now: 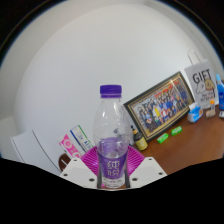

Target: Pour water

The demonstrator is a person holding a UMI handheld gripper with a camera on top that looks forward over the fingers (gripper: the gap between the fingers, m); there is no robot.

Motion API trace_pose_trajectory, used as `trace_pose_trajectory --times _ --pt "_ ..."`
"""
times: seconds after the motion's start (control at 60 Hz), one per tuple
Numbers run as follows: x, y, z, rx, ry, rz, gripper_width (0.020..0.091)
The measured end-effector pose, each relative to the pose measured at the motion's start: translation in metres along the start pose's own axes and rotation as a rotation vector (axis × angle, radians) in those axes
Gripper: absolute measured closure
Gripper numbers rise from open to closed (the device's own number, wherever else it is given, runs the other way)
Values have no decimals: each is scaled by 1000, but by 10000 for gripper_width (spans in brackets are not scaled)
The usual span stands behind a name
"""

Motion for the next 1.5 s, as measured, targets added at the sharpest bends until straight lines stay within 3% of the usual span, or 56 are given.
trace_pose_trajectory --times 0.117,0.383,0.583,0.667,0.783,0.883,1.0,1.267,1.5 --pt "-5 -7 56 70 -304 -2 792" --pt "86 20 214 135 -526 -120 792" --pt "132 14 260 154 -497 -179 781" --pt "131 8 259 133 -515 -134 780" --pt "134 10 253 129 -547 -131 680" --pt "131 6 252 145 -526 -176 577" --pt "120 -5 243 153 -505 -222 239" --pt "90 -81 193 265 -501 -296 249" --pt "74 -166 121 345 -516 -304 252"
Point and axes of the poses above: the point between the fingertips, and its own axes, seen from behind it with the camera up: z to the right, x down, y forward, the way the camera looks, the point moved 3 cm from there along -y, backward, against the way the camera looks
